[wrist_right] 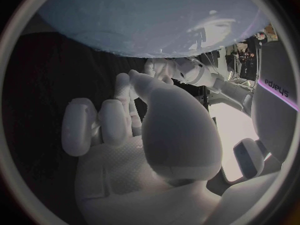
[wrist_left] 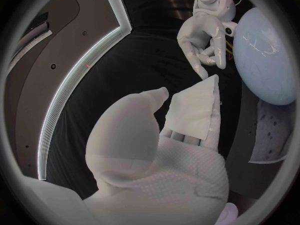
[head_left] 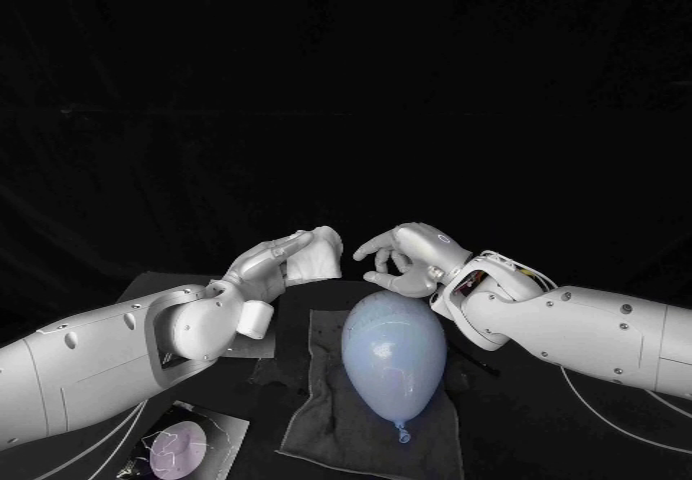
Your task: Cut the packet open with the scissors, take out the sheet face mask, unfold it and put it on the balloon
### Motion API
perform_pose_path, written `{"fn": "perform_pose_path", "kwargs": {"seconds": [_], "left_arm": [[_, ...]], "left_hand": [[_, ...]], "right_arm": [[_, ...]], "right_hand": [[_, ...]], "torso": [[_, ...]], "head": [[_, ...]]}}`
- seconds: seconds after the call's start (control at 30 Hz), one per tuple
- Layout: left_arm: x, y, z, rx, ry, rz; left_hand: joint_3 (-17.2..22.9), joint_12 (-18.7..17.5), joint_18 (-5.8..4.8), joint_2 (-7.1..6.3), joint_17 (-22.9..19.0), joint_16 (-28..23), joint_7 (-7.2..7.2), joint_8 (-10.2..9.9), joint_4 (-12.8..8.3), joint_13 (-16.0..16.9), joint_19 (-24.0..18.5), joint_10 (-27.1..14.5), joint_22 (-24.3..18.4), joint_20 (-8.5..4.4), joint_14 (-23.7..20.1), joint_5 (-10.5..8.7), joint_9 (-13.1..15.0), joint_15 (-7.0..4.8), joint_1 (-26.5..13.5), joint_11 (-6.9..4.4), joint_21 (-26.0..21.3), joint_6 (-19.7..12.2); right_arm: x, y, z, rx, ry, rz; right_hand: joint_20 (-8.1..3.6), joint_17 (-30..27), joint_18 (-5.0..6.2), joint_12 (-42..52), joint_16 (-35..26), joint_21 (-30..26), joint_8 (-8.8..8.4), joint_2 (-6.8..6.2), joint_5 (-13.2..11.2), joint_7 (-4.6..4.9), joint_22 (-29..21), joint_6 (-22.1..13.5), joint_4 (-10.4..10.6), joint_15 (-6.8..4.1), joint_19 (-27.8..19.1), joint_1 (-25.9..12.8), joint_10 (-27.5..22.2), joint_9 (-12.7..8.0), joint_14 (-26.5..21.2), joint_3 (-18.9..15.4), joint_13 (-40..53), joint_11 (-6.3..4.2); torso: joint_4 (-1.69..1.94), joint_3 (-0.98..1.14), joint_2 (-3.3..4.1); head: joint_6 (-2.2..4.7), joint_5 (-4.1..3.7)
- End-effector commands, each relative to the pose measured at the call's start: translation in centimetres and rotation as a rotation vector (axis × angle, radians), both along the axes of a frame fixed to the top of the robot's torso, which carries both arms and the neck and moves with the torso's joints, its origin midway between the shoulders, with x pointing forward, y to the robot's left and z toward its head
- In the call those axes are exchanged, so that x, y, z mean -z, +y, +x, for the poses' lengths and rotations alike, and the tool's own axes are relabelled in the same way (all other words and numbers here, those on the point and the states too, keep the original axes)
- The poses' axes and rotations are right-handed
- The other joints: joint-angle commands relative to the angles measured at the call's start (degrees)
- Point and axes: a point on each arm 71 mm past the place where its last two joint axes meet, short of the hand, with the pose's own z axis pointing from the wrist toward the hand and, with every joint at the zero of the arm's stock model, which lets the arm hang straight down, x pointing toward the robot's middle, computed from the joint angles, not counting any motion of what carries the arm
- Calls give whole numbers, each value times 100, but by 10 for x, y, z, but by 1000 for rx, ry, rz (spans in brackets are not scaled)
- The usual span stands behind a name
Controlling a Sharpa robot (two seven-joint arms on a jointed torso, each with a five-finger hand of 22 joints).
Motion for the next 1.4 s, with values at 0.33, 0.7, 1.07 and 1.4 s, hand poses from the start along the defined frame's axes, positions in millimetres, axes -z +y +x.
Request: {"fn": "perform_pose_path", "kwargs": {"seconds": [0.33,0.7,1.07,1.4], "left_arm": [[-4,-2,2,-8,-17,-19],[-9,-5,1,-5,-24,-28],[-11,-8,-1,4,-23,-32],[-14,-10,-2,19,-25,-40]], "left_hand": [[84,-2,35,56,38,22,412,-34,-210,-2,129,132,11,-57,96,-17,-48,-60,264,-23,45,110],[87,-5,32,50,36,15,416,-38,-224,-4,127,133,10,-59,87,-17,-53,-58,272,-20,43,113],[96,-19,34,51,37,2,435,-67,-261,-9,197,107,22,-77,77,-18,-78,-60,290,-9,78,101],[97,-26,31,49,40,-7,461,-92,-303,-11,262,66,28,-95,77,-18,-101,-61,314,6,110,93]], "right_arm": [[-9,16,-17,-96,-283,-80],[-10,26,-18,-77,-309,-66],[-10,34,-18,-78,-325,-55],[-9,36,-19,-87,-337,-61]], "right_hand": [[25,1540,-218,3291,1542,607,127,-19,-146,-42,966,-174,-110,41,288,-369,578,89,428,-273,3069,-12],[45,1702,-262,3704,1696,790,204,-12,-149,0,1077,-126,-68,70,406,-445,756,127,491,-384,3470,25],[57,1718,-265,3769,1712,806,261,2,-151,4,1091,-84,-51,80,416,-453,768,153,497,-428,3539,33],[56,1730,-266,3795,1723,819,349,20,-152,-16,1103,-6,-72,71,423,-402,764,192,501,-443,3574,18]], "torso": [[-5,-1,-4],[-6,-5,0],[-2,0,-2],[-9,-1,-4]], "head": [[16,11],[32,3],[43,11],[59,17]]}}
